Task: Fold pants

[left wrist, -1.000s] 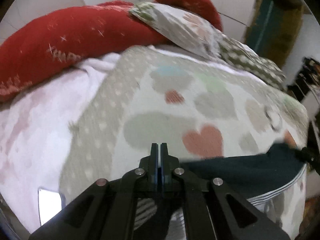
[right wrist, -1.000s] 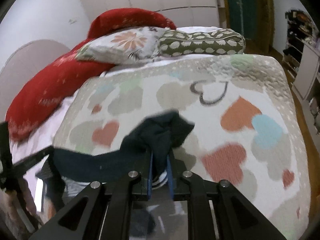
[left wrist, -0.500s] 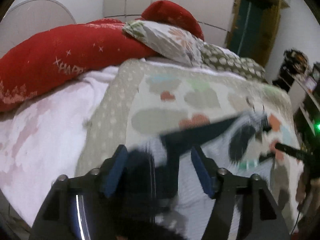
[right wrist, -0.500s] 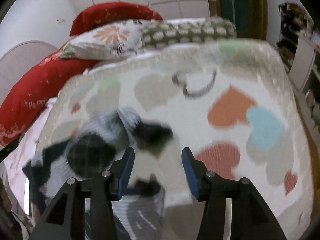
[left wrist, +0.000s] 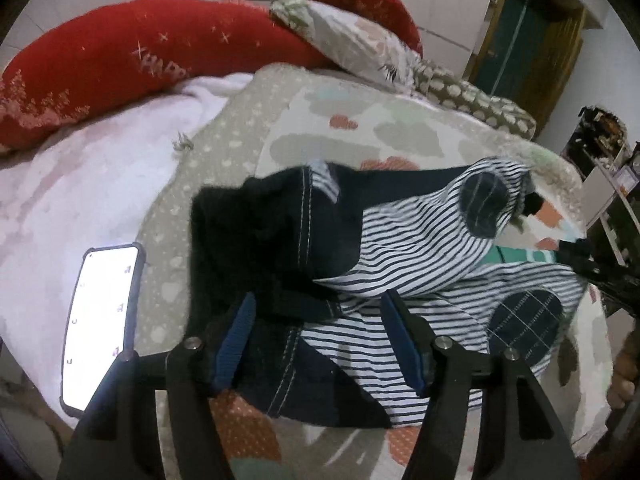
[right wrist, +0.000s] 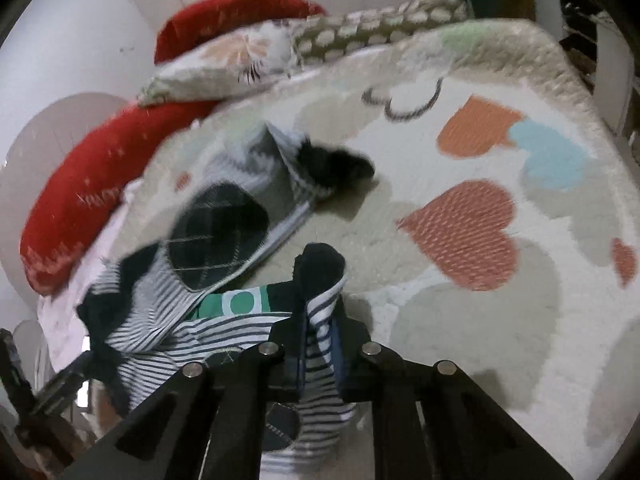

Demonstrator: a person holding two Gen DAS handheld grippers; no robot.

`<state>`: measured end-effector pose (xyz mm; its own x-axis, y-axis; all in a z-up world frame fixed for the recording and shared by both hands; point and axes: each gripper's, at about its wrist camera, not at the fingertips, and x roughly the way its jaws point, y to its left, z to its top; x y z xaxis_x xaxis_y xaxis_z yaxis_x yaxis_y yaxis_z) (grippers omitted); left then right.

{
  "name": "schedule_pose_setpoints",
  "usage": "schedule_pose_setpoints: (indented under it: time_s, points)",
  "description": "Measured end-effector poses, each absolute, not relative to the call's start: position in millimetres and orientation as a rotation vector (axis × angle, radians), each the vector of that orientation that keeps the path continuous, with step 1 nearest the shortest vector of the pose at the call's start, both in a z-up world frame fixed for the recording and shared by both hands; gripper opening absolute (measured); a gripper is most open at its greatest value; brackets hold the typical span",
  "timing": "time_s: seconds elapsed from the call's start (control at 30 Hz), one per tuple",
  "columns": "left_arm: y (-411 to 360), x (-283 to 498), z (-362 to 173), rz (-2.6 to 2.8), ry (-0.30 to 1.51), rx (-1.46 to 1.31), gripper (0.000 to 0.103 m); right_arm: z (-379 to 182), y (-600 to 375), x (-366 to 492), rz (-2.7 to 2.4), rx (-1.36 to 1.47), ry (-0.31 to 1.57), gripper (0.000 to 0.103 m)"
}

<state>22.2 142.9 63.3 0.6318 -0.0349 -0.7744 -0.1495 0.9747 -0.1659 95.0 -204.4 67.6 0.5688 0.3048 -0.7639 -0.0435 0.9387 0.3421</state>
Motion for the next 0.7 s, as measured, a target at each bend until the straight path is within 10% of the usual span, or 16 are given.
schedule_pose_setpoints:
  time_s: [0.3, 0.47, 0.7]
  points:
    - [136.8, 13.0, 67.3, 0.051, 0.899, -0.269, 0.064, 114.8, -225.8, 40.7, -0.059, 0.137, 0.838, 0.014]
    - [135.0, 12.6, 64.0, 0.052, 0.906, -0.253, 0.064, 115.7, -257.1, 26.6, -0.053, 0.188, 0.785, 0.05]
    - [129.0, 31.2, 35.4, 0.081, 0.977, -0.227, 0.066, 79.2, -283.1, 35.0, -0.035, 0.25, 0.874, 0.05]
